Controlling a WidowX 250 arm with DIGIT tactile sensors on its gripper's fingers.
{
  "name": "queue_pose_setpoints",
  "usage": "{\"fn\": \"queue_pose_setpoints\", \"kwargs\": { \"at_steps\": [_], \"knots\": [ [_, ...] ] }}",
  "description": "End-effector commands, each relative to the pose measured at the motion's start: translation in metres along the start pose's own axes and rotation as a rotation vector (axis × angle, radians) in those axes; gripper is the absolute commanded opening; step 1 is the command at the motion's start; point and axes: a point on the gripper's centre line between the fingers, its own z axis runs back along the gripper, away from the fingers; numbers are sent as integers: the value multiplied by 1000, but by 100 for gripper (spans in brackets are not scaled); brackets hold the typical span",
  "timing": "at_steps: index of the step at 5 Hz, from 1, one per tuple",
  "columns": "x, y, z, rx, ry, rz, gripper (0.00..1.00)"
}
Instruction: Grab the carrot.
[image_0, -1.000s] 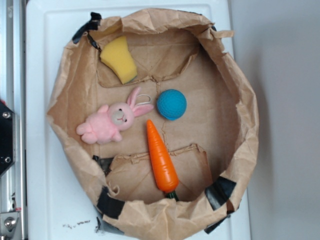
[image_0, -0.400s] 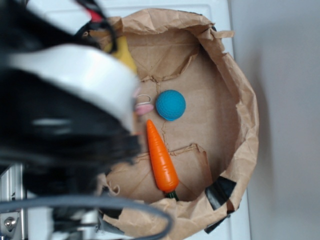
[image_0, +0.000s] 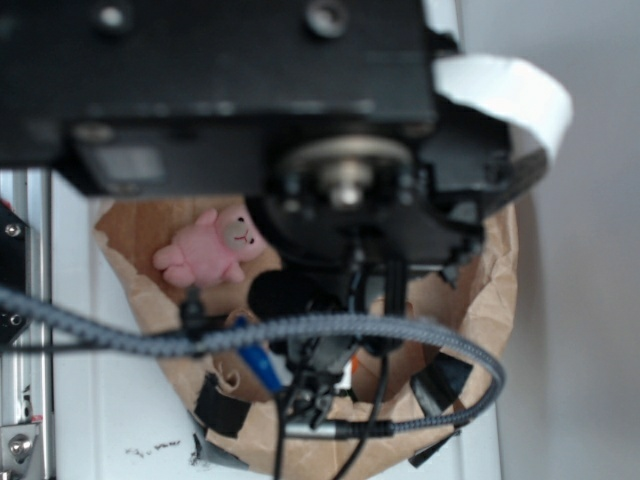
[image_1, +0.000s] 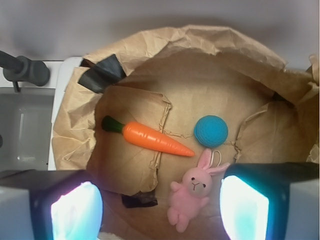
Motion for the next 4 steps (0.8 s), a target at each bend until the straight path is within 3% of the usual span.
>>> {"fn": "queue_pose_setpoints", "kwargs": {
  "at_steps": [1,2,3,4],
  "knots": [
    [7,1,20,8,-70,8,100],
    [1,12,-7,34,-110,-175,100],
    [-9,16,-23,25,-150,-318,100],
    [-9,21,-47,51,-137,-390,100]
  ]
}}
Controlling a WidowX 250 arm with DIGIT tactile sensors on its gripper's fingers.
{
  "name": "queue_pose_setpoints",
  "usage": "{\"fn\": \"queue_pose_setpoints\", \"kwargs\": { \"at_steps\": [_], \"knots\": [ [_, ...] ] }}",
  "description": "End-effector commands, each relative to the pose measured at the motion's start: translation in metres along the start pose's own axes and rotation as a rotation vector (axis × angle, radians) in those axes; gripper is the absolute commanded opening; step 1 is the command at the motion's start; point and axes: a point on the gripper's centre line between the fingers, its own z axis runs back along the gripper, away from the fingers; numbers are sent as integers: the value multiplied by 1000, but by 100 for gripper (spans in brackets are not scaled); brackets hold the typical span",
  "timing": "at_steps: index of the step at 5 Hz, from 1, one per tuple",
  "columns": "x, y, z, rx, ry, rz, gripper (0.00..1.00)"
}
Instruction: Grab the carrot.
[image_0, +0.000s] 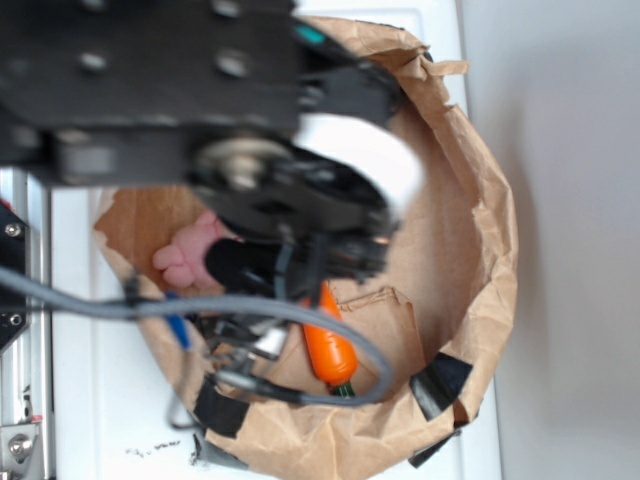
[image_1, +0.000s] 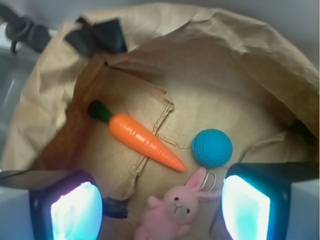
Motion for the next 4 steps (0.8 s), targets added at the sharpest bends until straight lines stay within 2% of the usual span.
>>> {"fn": "queue_pose_setpoints", "kwargs": {
  "at_steps": [1,2,3,4],
  "knots": [
    [8,7,-34,76,30,-84,100],
    [16,-1,-53,87,64,-123,100],
    [6,-20,-72,68,63,-276,100],
    [4,-31,-82,56,67,-326,100]
  ]
}}
